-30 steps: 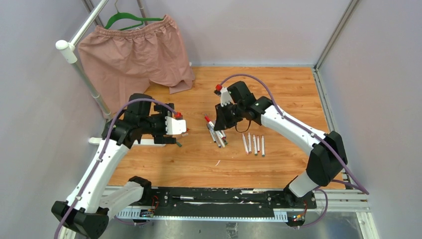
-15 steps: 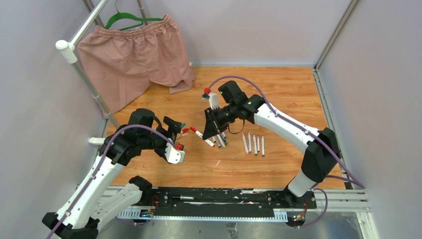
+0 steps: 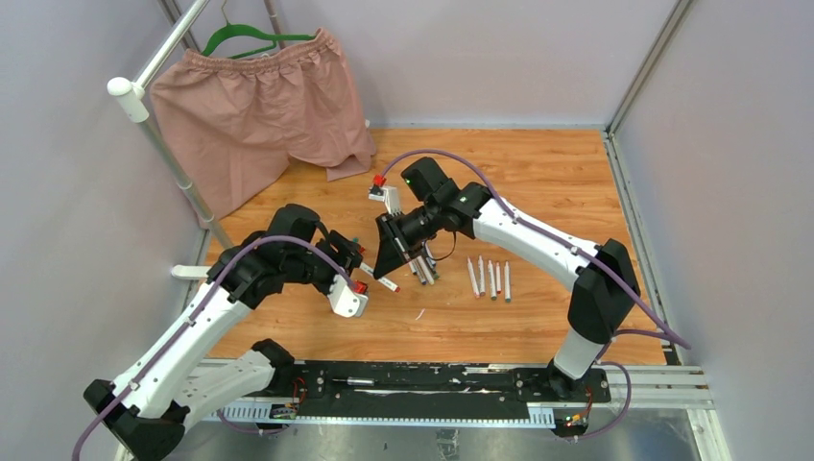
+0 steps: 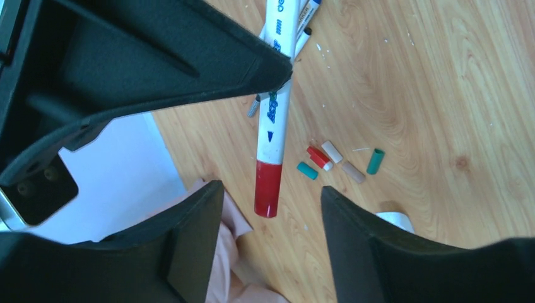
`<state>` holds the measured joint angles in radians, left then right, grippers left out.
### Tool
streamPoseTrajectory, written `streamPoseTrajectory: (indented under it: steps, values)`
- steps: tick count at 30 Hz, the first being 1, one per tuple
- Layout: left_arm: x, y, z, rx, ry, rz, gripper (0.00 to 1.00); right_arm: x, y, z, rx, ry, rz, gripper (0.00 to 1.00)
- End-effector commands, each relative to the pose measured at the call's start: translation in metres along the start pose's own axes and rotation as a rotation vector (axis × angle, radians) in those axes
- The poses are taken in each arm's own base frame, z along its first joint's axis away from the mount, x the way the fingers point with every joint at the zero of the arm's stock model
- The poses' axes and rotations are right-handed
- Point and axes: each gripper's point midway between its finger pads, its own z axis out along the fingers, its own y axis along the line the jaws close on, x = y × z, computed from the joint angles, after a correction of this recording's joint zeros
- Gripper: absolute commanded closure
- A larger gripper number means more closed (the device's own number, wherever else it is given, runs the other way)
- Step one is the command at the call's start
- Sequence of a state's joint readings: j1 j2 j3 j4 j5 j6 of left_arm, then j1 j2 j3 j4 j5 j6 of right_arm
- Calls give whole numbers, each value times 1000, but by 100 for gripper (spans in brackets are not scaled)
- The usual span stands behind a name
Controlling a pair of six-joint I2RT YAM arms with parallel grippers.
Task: Open the pen caps
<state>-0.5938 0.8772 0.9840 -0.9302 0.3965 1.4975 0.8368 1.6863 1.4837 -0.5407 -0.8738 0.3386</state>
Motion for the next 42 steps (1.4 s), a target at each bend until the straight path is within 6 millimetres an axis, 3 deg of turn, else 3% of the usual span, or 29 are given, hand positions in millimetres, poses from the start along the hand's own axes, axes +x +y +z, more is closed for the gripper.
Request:
streamPoseTrajectory:
  steps: [1,9,14,17,22,25,27,31,32,42]
  values:
    - [-2,1,1,9,9,24,42,-5,17,5,-71,12,16,100]
    - [15,-6,8,55,96,10,58,-10,23,6,-98,0,14,100]
    - [21,-4,7,55,131,-5,80,-8,22,6,-102,0,14,100]
    - [20,0,4,40,132,-25,100,-7,21,8,-108,1,19,100]
    - [12,12,-2,3,112,-63,100,-13,22,18,-116,-18,29,60]
    - [12,17,-4,-9,116,-99,100,-19,23,25,-127,-32,28,56]
    - [11,19,-5,-14,117,-115,100,-21,22,29,-129,-45,36,58]
    - [14,18,-6,-16,130,-109,100,-20,17,30,-112,-68,61,96]
    - [15,17,-6,-13,137,-107,100,-18,15,29,-105,-71,66,100]
    - [31,12,-3,9,213,-112,100,4,4,15,-74,-81,110,100]
